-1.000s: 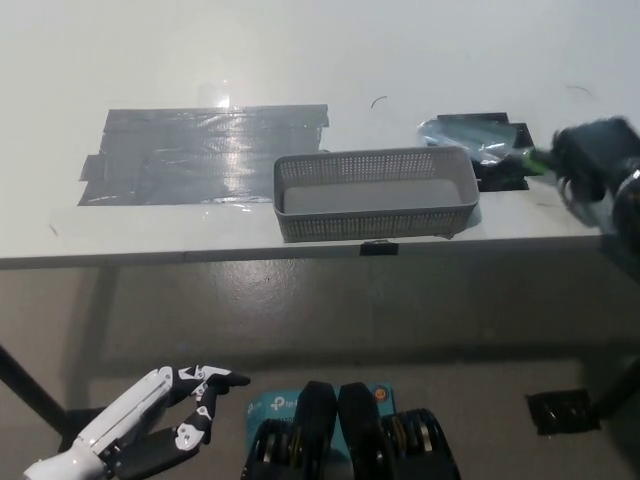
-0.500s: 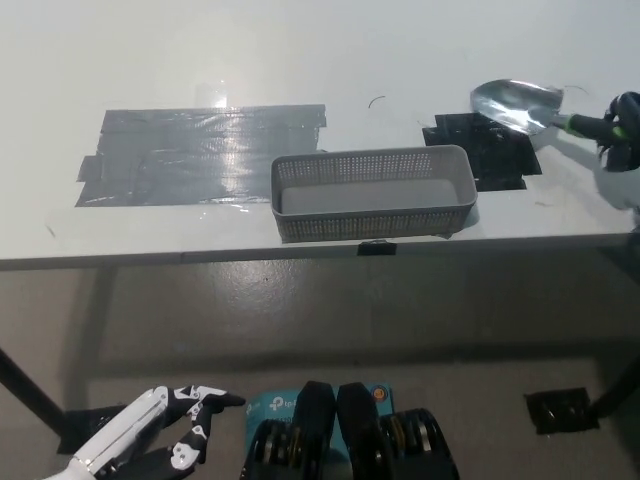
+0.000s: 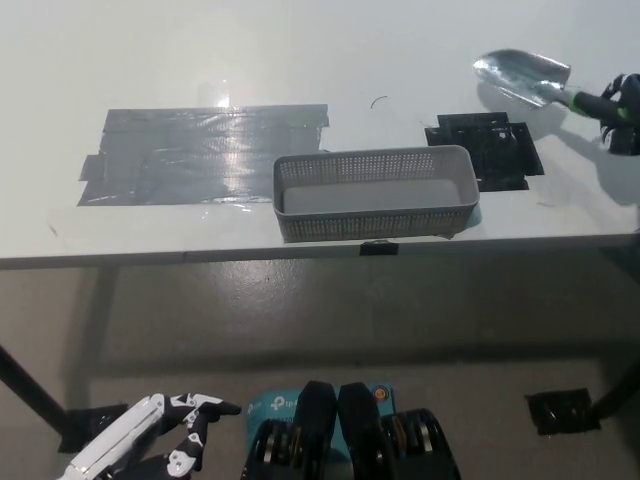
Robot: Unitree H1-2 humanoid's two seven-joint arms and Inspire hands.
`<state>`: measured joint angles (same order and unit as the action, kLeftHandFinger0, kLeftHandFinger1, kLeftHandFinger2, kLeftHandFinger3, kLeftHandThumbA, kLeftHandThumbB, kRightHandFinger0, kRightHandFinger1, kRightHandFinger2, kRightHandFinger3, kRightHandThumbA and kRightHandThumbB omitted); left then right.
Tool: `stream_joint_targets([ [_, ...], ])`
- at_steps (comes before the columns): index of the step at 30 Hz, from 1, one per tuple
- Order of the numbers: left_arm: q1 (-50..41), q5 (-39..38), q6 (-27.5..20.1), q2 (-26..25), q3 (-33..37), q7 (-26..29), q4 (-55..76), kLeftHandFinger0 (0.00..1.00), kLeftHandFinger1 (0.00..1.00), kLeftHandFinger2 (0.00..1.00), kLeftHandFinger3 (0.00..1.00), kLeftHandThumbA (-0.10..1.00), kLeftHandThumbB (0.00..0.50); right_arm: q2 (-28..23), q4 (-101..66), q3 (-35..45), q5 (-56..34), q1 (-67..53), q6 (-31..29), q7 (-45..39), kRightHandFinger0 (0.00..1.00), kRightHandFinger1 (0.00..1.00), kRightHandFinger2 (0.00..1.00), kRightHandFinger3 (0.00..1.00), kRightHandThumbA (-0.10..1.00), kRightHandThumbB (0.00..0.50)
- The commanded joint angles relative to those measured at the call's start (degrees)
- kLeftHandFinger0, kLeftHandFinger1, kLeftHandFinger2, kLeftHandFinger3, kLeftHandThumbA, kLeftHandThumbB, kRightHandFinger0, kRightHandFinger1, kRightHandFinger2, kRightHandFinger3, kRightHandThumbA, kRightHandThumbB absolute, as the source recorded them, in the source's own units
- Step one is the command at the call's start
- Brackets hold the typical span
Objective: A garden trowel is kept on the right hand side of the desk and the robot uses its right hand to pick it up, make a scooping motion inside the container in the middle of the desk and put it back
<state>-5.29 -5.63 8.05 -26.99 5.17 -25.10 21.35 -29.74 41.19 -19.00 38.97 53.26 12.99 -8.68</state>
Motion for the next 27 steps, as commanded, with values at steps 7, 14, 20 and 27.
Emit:
stream_joint_targets([
  [7, -1.5, -1.2, -1.5, -1.4, -0.4, -1.1, 0.4, 0.94, 0.85, 0.77, 0.70, 1.00, 0.500, -6.7, -8.5, 5.2, -9.4, -0.1, -9.0, -6.5, 0.00, 0.17, 0.43, 0.12, -0.10, 0.000],
  [14, -1.0, -1.1, -2.0, -1.6, -0.4, -1.2, -0.4, 0.90, 0.85, 0.76, 0.70, 1.00, 0.500, -10.0, -16.3, 7.2, -14.9, -2.9, -11.2, -13.5, 0.00, 0.28, 0.46, 0.20, -0.10, 0.134],
  [20, -0.9, -1.1, -0.9, -1.9, -0.4, -1.1, 0.2, 0.92, 0.85, 0.77, 0.73, 1.00, 0.500, -12.6, -27.5, 7.2, -18.3, -7.1, -10.9, -19.4, 0.00, 0.23, 0.38, 0.18, -0.10, 0.184],
  [27, -0.5, -1.4, -0.8, -2.3, -0.5, -1.2, 0.3, 0.92, 0.85, 0.76, 0.73, 1.00, 0.487, -15.6, -37.1, 5.3, -19.1, -10.3, -9.9, -26.3, 0.00, 0.30, 0.46, 0.34, -0.10, 0.172],
])
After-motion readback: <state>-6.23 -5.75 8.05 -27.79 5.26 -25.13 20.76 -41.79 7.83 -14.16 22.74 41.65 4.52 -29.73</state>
